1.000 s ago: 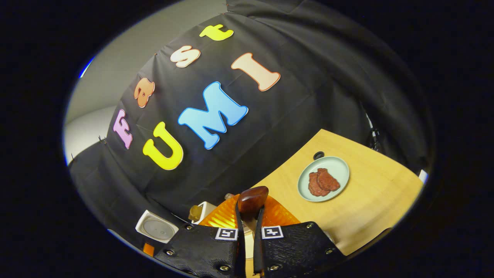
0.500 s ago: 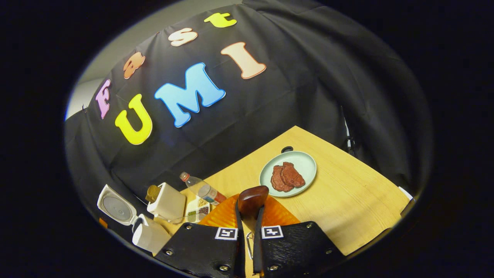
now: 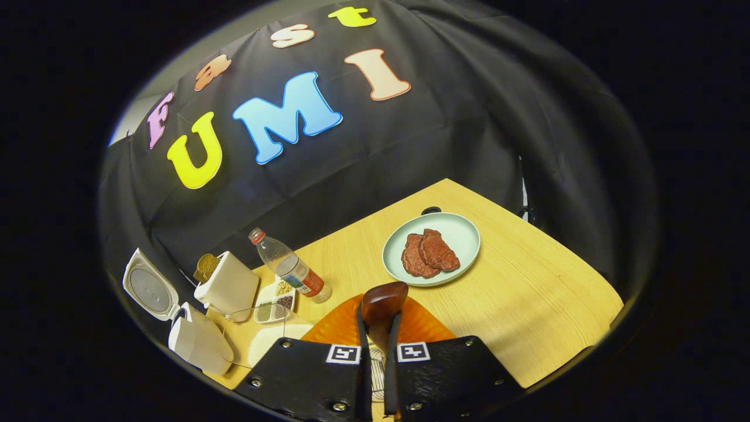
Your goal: Close the left gripper, press the button to open the rice cooker; take a wooden spoon from the chopstick holder with the right hand, scoop a spoonful of rice and pour it into the rice cooker, then put the wooden spoon back into the chopstick holder.
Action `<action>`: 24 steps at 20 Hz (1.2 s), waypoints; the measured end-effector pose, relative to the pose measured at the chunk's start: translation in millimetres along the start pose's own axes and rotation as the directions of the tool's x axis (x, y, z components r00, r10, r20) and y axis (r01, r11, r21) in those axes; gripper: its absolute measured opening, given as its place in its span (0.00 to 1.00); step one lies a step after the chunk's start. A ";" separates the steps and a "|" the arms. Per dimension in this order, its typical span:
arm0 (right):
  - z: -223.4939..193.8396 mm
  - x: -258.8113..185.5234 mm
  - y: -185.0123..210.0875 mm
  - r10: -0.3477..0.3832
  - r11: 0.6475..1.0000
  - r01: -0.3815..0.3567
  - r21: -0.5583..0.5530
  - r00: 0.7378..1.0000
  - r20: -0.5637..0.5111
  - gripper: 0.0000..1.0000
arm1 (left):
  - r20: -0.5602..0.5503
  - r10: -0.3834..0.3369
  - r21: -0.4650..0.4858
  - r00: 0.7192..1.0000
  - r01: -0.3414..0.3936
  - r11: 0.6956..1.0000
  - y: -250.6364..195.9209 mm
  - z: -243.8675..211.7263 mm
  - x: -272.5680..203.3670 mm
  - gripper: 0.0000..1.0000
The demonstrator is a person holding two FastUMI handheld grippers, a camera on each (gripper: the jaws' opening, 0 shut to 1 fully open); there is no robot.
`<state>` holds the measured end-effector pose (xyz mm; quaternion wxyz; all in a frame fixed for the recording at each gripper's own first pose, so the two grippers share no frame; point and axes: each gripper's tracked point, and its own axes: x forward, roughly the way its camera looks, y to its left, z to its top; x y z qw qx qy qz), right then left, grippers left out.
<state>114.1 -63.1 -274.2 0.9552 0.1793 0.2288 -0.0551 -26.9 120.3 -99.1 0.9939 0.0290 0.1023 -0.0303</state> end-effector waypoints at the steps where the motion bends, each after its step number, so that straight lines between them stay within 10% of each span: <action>1: 0.1 -1.7 -2.8 -0.006 1.000 0.006 -0.019 1.000 0.005 0.11 | 0.001 -0.004 -0.001 1.000 0.004 1.000 -1.7 1.2 1.0 0.92; 3: 7.8 -10.9 -11.9 -0.035 0.996 0.037 -0.076 0.999 0.030 0.23 | 0.009 -0.009 -0.006 1.000 0.009 1.000 -4.2 4.6 5.3 0.91; 6: 30.2 -37.8 -36.7 -0.118 0.977 0.134 -0.165 0.988 0.104 1.00 | 0.030 0.006 -0.033 1.000 -0.005 0.999 -2.6 10.0 12.7 0.91; 12: 94.9 -116.8 11.6 -0.033 0.939 0.131 -0.317 0.954 0.297 0.97 | 0.037 0.044 -0.078 0.998 -0.041 0.996 17.1 20.1 30.6 0.95; 24: 134.8 -171.1 159.2 0.242 0.905 -0.090 -0.416 0.912 0.331 0.97 | 0.074 0.156 -0.057 0.985 -0.152 0.987 109.0 76.4 39.1 0.95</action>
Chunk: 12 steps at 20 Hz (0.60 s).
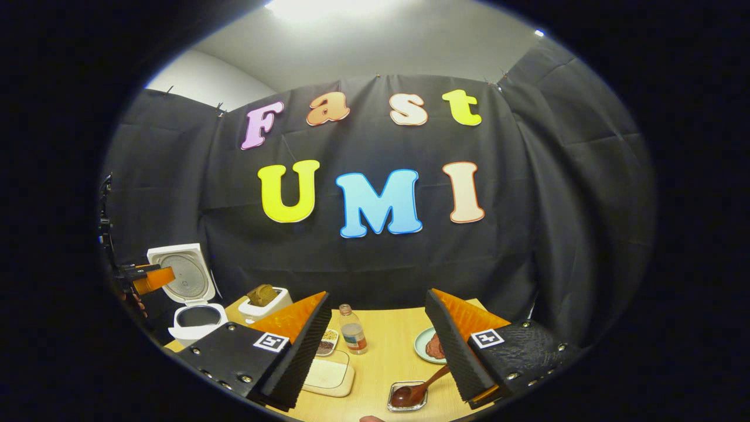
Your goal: Close the left gripper, press the button to open the rice cooker; take a wooden spoon from the chopstick holder with the right hand, scoop a spoonful of rice and pour it into the rice cooker, then put the wooden spoon back into the chopstick holder.
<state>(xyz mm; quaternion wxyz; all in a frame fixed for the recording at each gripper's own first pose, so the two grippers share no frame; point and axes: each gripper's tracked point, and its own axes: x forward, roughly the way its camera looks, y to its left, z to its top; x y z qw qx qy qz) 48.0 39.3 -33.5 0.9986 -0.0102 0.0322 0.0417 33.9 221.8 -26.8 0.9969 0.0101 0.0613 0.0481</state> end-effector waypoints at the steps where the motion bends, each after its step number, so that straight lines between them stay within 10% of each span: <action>1: 1.2 0.9 4.1 0.008 1.000 -0.008 -0.004 1.000 0.001 0.97 | 0.007 0.014 -0.008 1.000 -0.014 1.000 10.1 6.3 3.2 0.95; 12: 3.2 8.6 5.3 -0.023 1.000 0.023 0.008 1.000 -0.004 0.97 | 0.015 0.159 -0.056 0.987 -0.158 0.986 124.4 60.5 71.6 0.92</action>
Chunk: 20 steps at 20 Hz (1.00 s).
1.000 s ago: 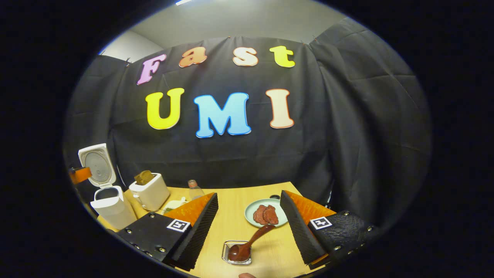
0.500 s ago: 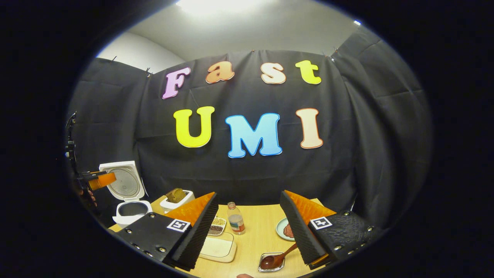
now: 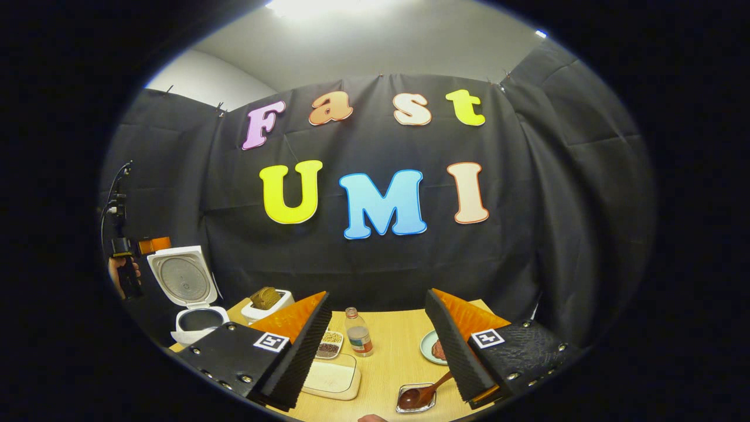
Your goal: Close the left gripper, press the button to open the rice cooker; take a wooden spoon from the chopstick holder with the right hand, scoop a spoonful of rice and pour it into the rice cooker, then put the wooden spoon back into the chopstick holder.
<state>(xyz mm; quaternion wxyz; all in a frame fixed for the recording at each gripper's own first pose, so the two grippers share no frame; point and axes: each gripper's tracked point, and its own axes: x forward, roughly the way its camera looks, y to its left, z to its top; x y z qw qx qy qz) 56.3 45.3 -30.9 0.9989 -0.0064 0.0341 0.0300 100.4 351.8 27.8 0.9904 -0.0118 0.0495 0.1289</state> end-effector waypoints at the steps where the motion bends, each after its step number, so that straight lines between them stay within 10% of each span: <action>1: -0.2 2.0 0.9 -0.001 1.000 0.001 0.000 1.000 -0.001 0.97 | 0.001 0.006 0.001 1.000 -0.006 1.000 4.5 3.2 7.0 0.92; 20: -24.6 40.0 28.9 0.052 0.999 -0.052 0.014 0.997 -0.052 0.97 | -0.174 0.362 0.026 0.916 -0.363 0.931 138.0 -31.6 184.3 0.92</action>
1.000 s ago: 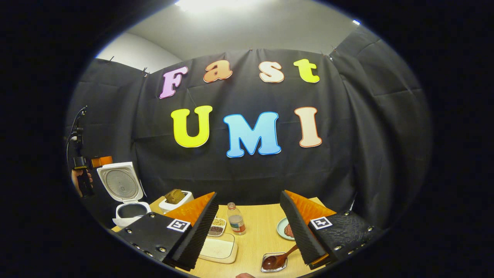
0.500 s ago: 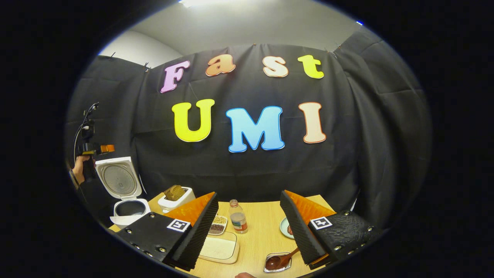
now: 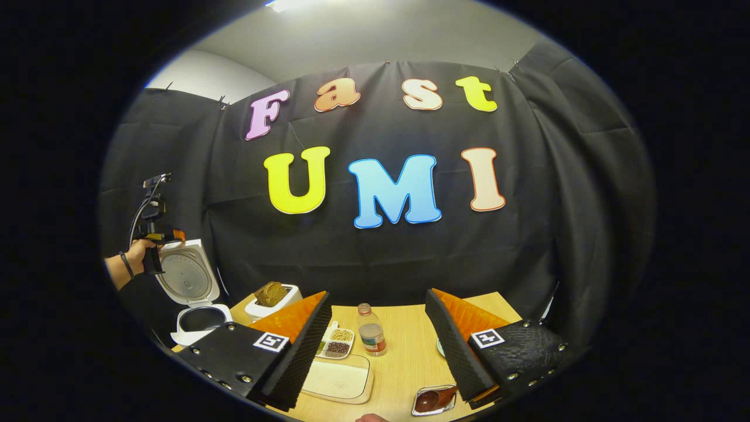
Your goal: Close the left gripper, press the button to open the rice cooker; take a wooden spoon from the chopstick holder with the right hand, scoop a spoonful of rice and pour it into the rice cooker, then put the wooden spoon back into the chopstick holder.
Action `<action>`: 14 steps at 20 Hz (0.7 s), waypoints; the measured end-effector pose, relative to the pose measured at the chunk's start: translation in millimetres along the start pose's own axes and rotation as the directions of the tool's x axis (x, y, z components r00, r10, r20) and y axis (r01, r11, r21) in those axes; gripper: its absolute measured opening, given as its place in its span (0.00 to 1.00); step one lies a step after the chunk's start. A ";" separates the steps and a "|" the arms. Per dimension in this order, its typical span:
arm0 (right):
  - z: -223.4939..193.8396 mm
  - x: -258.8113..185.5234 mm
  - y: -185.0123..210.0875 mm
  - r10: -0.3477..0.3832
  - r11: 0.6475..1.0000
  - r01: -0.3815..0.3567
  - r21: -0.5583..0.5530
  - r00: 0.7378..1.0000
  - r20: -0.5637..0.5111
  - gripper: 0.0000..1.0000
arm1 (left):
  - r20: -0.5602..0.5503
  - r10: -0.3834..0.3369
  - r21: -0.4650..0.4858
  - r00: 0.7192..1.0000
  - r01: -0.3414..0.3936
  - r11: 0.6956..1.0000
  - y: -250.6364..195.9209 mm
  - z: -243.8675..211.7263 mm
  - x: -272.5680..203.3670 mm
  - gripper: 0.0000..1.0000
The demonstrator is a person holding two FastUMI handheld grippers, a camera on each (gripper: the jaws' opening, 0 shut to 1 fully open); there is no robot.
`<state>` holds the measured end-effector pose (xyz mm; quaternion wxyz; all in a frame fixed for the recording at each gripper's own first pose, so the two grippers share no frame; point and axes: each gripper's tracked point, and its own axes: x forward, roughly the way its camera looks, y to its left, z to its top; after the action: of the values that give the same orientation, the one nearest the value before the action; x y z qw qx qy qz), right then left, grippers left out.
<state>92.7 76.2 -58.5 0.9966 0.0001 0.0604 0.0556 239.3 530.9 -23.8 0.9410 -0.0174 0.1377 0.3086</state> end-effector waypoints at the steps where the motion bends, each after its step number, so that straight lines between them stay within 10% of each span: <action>1: -0.1 0.3 -0.6 -0.001 1.000 0.001 0.002 1.000 0.000 0.97 | 0.002 0.011 -0.011 1.000 -0.011 1.000 -1.5 3.3 -0.3 0.92; 14: 13.2 -10.3 -1.5 0.043 0.999 -0.043 0.005 0.998 0.037 0.97 | -0.036 -0.038 -0.089 0.999 0.035 0.995 -34.7 -54.4 -101.9 0.95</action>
<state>84.3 73.6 -44.2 0.9961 0.0052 0.0421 0.0767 167.4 437.8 -50.4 0.9421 -0.0672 0.1414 0.2967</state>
